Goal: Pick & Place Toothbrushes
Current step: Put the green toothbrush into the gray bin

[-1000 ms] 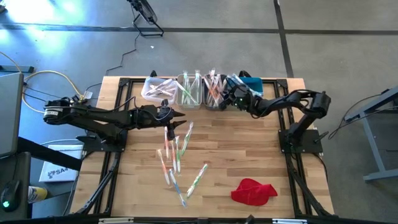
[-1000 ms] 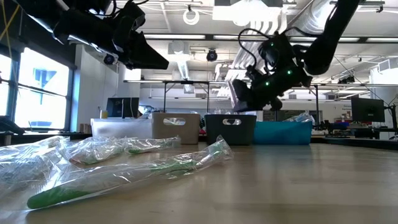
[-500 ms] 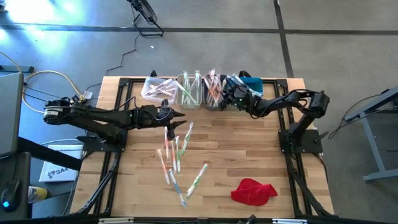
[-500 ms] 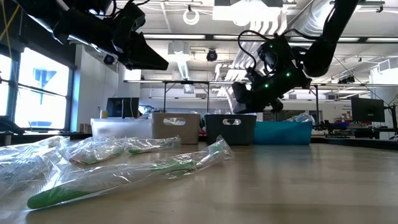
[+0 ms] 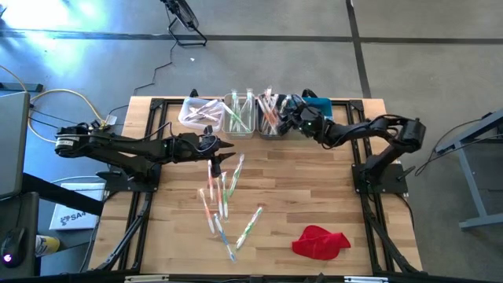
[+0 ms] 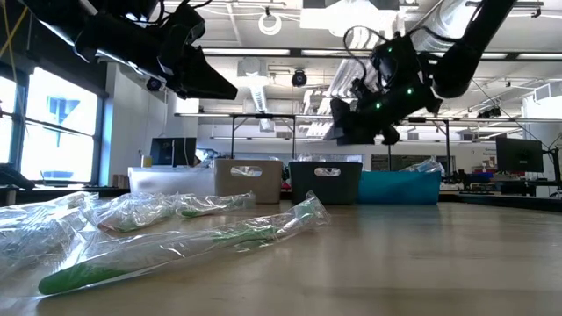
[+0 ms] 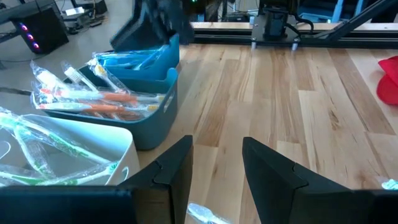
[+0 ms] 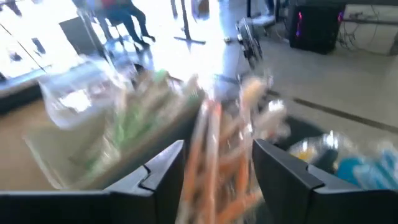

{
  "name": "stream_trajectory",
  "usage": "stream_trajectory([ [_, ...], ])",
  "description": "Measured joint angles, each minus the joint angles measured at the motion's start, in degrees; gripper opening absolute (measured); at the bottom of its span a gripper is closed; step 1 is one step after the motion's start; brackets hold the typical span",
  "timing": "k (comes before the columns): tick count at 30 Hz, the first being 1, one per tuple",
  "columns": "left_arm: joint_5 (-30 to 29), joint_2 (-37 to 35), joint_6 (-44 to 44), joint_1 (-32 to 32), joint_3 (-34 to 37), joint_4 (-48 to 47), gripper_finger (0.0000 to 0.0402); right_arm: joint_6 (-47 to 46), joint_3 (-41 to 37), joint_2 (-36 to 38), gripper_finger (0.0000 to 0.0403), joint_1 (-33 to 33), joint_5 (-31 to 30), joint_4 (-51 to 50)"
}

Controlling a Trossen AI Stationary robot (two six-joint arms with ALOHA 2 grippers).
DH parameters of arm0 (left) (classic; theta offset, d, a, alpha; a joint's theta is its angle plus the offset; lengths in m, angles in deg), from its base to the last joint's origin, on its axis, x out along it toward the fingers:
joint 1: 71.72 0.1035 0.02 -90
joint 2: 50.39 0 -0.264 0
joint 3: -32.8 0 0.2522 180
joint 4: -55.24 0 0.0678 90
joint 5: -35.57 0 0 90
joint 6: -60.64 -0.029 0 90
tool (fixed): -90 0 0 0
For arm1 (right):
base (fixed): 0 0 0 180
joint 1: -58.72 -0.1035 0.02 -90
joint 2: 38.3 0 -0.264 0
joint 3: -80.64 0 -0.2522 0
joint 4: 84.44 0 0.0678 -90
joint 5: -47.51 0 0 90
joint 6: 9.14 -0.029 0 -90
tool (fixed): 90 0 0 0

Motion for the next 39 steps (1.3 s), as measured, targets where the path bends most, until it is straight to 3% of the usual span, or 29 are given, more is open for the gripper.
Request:
stream_trajectory([
  [8,0.0,0.0,0.0,0.0,0.0,-0.3,0.0136,2.8,0.0,7.3,0.0155,-1.6,8.5,-3.4],
  [15,0.0,0.0,0.0,0.0,0.0,-0.3,0.0136,3.0,0.0,9.7,0.0101,-4.2,13.5,-10.1],
  [26,0.0,0.0,0.0,0.0,0.0,-0.2,0.0136,3.0,0.0,9.7,0.0009,-11.4,13.3,-11.8],
  [39,0.0,0.0,0.0,0.0,0.0,0.3,0.0136,3.0,0.0,9.7,0.0003,-21.0,13.1,-9.5],
])
